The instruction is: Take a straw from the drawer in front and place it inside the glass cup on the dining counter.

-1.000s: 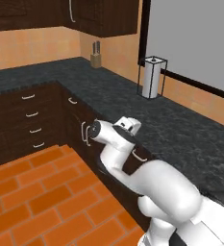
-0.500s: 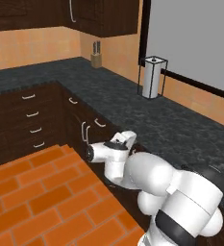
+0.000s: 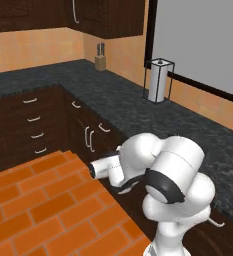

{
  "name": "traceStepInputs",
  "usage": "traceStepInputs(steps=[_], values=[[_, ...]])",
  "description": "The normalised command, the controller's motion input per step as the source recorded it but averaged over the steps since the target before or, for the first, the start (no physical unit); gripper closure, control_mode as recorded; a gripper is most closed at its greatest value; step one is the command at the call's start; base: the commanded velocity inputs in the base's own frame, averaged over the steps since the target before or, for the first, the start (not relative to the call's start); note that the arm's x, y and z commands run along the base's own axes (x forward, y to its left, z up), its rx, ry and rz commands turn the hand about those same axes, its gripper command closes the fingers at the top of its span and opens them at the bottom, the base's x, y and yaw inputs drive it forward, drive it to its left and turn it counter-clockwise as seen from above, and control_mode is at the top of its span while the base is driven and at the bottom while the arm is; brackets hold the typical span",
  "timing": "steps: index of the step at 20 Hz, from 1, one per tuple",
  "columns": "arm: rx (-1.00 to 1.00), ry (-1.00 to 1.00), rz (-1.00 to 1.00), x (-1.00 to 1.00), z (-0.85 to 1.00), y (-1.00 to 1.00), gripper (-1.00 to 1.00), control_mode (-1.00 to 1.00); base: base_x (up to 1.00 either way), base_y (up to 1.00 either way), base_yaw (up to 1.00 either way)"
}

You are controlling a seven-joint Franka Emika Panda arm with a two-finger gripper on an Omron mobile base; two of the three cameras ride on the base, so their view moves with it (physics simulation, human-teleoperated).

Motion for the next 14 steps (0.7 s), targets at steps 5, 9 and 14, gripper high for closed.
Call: traceStepInputs(steps=[5,9,14], values=[[-0.01,-0.02,-0.04,0.21,-0.38,-0.37,-1.00,-1.00,0.00,0.00,0.00],[0.00,-0.01,-0.04,0.19,-0.42,-0.46,-1.00,-1.00,0.00,0.00,0.00],[0.00,-0.06,-0.02,0.07,-0.27,-0.43,-1.00,-1.00,0.00,0.00,0.00]])
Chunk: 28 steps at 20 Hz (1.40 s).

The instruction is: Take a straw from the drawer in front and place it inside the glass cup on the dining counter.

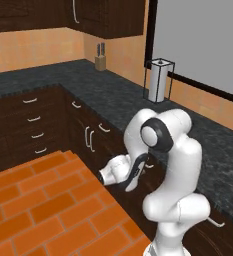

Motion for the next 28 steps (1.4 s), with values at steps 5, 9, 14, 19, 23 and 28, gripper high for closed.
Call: traceStepInputs(steps=[5,9,14,19,23,28], values=[[0.00,-0.09,-0.01,0.14,-0.11,-0.33,-1.00,-1.00,0.00,0.00,0.00],[0.00,-0.01,0.00,0.35,-0.17,-0.25,-1.00,-1.00,0.00,0.00,0.00],[0.00,0.00,0.00,0.36,-0.21,-0.19,-1.00,-1.00,0.00,0.00,0.00],[0.00,0.00,0.00,0.24,-0.28,-0.15,-1.00,-1.00,0.00,0.00,0.00],[0.00,0.00,0.00,0.21,-0.32,-0.09,-1.00,-1.00,0.00,0.00,0.00],[0.00,0.00,0.00,0.28,-0.30,-0.01,-1.00,-1.00,0.00,0.00,0.00]])
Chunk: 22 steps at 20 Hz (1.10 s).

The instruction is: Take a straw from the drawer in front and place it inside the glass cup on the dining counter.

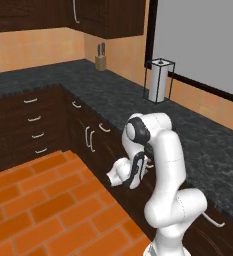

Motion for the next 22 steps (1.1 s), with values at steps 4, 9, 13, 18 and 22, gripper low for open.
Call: traceStepInputs(steps=[4,9,13,18,22], values=[[0.00,0.00,0.00,0.34,-0.11,-0.08,-1.00,-1.00,0.00,0.00,0.00],[0.00,0.00,0.00,0.38,-0.10,-0.14,-1.00,-1.00,0.00,0.00,0.00],[0.00,0.01,0.00,0.33,-0.21,-0.10,-1.00,-1.00,0.00,0.00,0.00],[0.00,0.04,0.00,0.25,-0.25,-0.04,-1.00,-1.00,0.00,0.00,0.00],[0.00,0.02,0.00,0.11,-0.13,-0.04,1.00,-1.00,0.00,0.00,0.00]])
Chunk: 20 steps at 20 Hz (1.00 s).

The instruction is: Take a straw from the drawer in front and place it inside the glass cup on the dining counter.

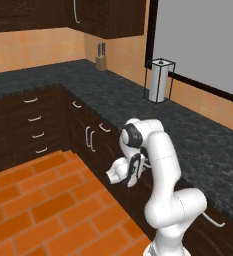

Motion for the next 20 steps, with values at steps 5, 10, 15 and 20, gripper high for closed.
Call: traceStepInputs(steps=[5,10,15,20], values=[[0.00,0.00,0.00,-0.01,0.00,0.00,1.00,-1.00,0.00,0.00,0.00],[0.00,0.00,0.00,-0.32,0.03,0.26,1.00,-1.00,0.00,0.00,0.00],[0.00,0.01,0.00,-0.54,0.04,0.88,1.00,-1.00,0.00,0.00,0.00],[0.00,0.06,0.00,-0.59,0.03,1.00,1.00,-1.00,0.00,0.00,0.00]])
